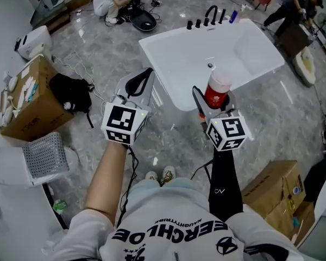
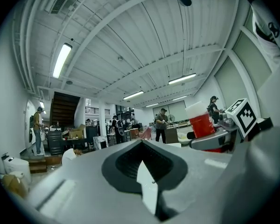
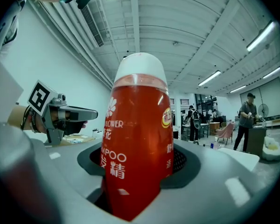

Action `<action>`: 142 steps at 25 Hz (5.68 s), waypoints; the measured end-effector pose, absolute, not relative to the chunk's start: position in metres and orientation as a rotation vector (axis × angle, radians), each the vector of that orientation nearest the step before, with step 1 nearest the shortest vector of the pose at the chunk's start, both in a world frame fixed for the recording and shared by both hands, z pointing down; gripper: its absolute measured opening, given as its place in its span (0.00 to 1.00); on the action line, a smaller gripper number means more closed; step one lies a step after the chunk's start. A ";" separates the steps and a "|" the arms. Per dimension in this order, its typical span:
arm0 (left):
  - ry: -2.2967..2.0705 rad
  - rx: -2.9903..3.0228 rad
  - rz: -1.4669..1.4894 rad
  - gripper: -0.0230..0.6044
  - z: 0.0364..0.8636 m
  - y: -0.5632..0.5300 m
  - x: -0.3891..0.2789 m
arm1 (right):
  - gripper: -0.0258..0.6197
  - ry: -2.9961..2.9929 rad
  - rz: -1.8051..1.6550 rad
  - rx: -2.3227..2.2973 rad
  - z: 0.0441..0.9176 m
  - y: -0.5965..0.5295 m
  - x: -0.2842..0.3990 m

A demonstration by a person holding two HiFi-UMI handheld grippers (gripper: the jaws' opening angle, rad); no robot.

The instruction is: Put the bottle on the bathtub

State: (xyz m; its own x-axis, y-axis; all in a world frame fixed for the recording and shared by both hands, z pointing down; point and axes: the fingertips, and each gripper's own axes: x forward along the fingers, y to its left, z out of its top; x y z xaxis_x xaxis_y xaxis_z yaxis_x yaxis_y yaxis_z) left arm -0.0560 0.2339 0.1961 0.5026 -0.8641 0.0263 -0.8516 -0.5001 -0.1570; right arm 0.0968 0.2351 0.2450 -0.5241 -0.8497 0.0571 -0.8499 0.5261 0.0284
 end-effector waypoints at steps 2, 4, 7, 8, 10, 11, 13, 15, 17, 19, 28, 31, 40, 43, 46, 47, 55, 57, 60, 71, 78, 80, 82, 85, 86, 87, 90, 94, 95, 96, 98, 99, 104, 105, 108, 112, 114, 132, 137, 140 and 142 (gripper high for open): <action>1.507 -2.603 -0.170 0.04 0.200 0.225 -0.050 | 0.52 -2.718 -0.013 1.453 0.243 0.225 0.095; 1.519 -2.593 -0.183 0.04 0.202 0.216 -0.045 | 0.52 -2.744 -0.046 1.392 0.242 0.218 0.090; 1.537 -2.577 -0.183 0.04 0.202 0.199 -0.044 | 0.51 -2.762 -0.067 1.349 0.243 0.200 0.083; 1.541 -2.570 -0.184 0.04 0.202 0.193 -0.046 | 0.51 -2.766 -0.062 1.345 0.245 0.193 0.081; 1.548 -2.564 -0.188 0.04 0.203 0.180 -0.052 | 0.51 -2.775 -0.051 1.347 0.247 0.178 0.077; 1.550 -2.562 -0.189 0.04 0.203 0.171 -0.055 | 0.51 -2.778 -0.049 1.351 0.248 0.169 0.075; 1.549 -2.564 -0.185 0.04 0.204 0.151 -0.060 | 0.51 -2.783 -0.055 1.359 0.248 0.149 0.072; 1.537 -2.572 -0.179 0.04 0.206 0.127 -0.059 | 0.51 -2.782 -0.089 1.361 0.249 0.125 0.072; 1.517 -2.581 -0.170 0.04 0.211 0.098 -0.059 | 0.51 -2.772 -0.129 1.356 0.253 0.099 0.068; 1.498 -2.590 -0.161 0.04 0.218 0.066 -0.064 | 0.51 -2.770 -0.152 1.349 0.258 0.069 0.058; 1.417 -2.652 -0.158 0.04 0.233 -0.140 -0.090 | 0.51 -2.718 -0.159 1.404 0.263 -0.120 0.020; 1.404 -2.672 -0.140 0.04 0.235 -0.211 -0.104 | 0.51 -2.680 -0.140 1.441 0.268 -0.187 0.010; 1.409 -2.744 -0.135 0.04 0.249 -0.365 -0.144 | 0.51 -2.613 -0.108 1.523 0.277 -0.331 -0.014; 1.397 -2.766 -0.137 0.04 0.258 -0.391 -0.147 | 0.51 -2.598 -0.095 1.539 0.282 -0.354 -0.019; 1.377 -2.782 -0.130 0.04 0.264 -0.409 -0.150 | 0.51 -2.588 -0.077 1.558 0.288 -0.371 -0.025; 1.371 -2.787 -0.129 0.04 0.267 -0.414 -0.150 | 0.51 -2.587 -0.067 1.567 0.290 -0.375 -0.027; 1.322 -2.781 -0.128 0.04 0.309 -0.448 -0.140 | 0.51 -2.621 -0.030 1.596 0.331 -0.409 -0.030; 1.302 -2.779 -0.127 0.04 0.323 -0.456 -0.137 | 0.51 -2.636 -0.052 1.585 0.342 -0.420 -0.032; 1.247 -2.763 -0.144 0.04 0.346 -0.466 -0.131 | 0.51 -2.660 -0.062 1.578 0.363 -0.434 -0.034; 1.200 -2.755 -0.166 0.04 0.463 -0.501 -0.113 | 0.51 -2.752 -0.046 1.492 0.476 -0.486 -0.046; 1.313 -2.798 -0.127 0.04 0.530 -0.513 -0.129 | 0.51 -2.773 -0.029 1.412 0.551 -0.507 -0.058; 1.337 -2.794 -0.129 0.04 0.544 -0.519 -0.136 | 0.51 -2.786 -0.028 1.394 0.569 -0.515 -0.065; 1.355 -2.788 -0.130 0.04 0.558 -0.521 -0.140 | 0.51 -2.799 -0.026 1.378 0.586 -0.521 -0.071; 1.381 -2.789 -0.135 0.04 0.581 -0.523 -0.147 | 0.51 -2.817 -0.024 1.368 0.606 -0.531 -0.079; 1.391 -2.792 -0.136 0.04 0.588 -0.524 -0.149 | 0.51 -2.824 -0.020 1.369 0.612 -0.535 -0.081; 1.403 -2.796 -0.134 0.04 0.594 -0.524 -0.150 | 0.51 -2.831 -0.012 1.373 0.617 -0.538 -0.083; 1.439 -2.806 -0.127 0.04 0.607 -0.523 -0.157 | 0.51 -2.855 0.019 1.383 0.631 -0.548 -0.091; 1.459 -2.789 -0.133 0.04 0.617 -0.526 -0.162 | 0.51 -2.878 -0.004 1.349 0.644 -0.559 -0.103; 1.465 -2.787 -0.129 0.04 0.619 -0.527 -0.163 | 0.51 -2.881 -0.005 1.342 0.647 -0.561 -0.105; 1.470 -2.784 -0.125 0.04 0.621 -0.528 -0.164 | 0.51 -2.885 -0.004 1.340 0.650 -0.564 -0.106; 1.482 -2.780 -0.122 0.04 0.625 -0.529 -0.166 | 0.51 -2.891 -0.001 1.348 0.653 -0.567 -0.108; 1.491 -2.779 -0.121 0.04 0.626 -0.529 -0.168 | 0.51 -2.893 -0.007 1.356 0.653 -0.569 -0.111; 1.499 -2.788 -0.122 0.04 0.632 -0.529 -0.171 | 0.51 -2.892 -0.089 1.392 0.652 -0.575 -0.118; 1.499 -2.791 -0.126 0.04 0.633 -0.529 -0.171 | 0.51 -2.890 -0.103 1.409 0.651 -0.575 -0.118; 1.502 -2.792 -0.131 0.04 0.635 -0.529 -0.174 | 0.52 -2.894 -0.137 1.444 0.651 -0.574 -0.117; 1.503 -2.795 -0.136 0.04 0.638 -0.526 -0.175 | 0.53 -2.893 -0.139 1.442 0.651 -0.573 -0.118; 1.503 -2.795 -0.142 0.04 0.637 -0.525 -0.174 | 0.54 -2.891 -0.124 1.435 0.651 -0.573 -0.118; 1.503 -2.764 -0.181 0.04 0.530 -0.483 -0.165 | 0.66 -2.746 0.097 1.472 0.603 -0.497 -0.062; 1.487 -2.737 -0.181 0.04 0.479 -0.464 -0.141 | 0.63 -2.759 0.133 1.451 0.555 -0.467 -0.045; 1.494 -2.738 -0.180 0.04 0.447 -0.447 -0.128 | 0.60 -2.784 0.166 1.434 0.520 -0.445 -0.033; 1.508 -2.731 -0.172 0.04 0.425 -0.436 -0.120 | 0.57 -2.804 0.176 1.421 0.494 -0.434 -0.022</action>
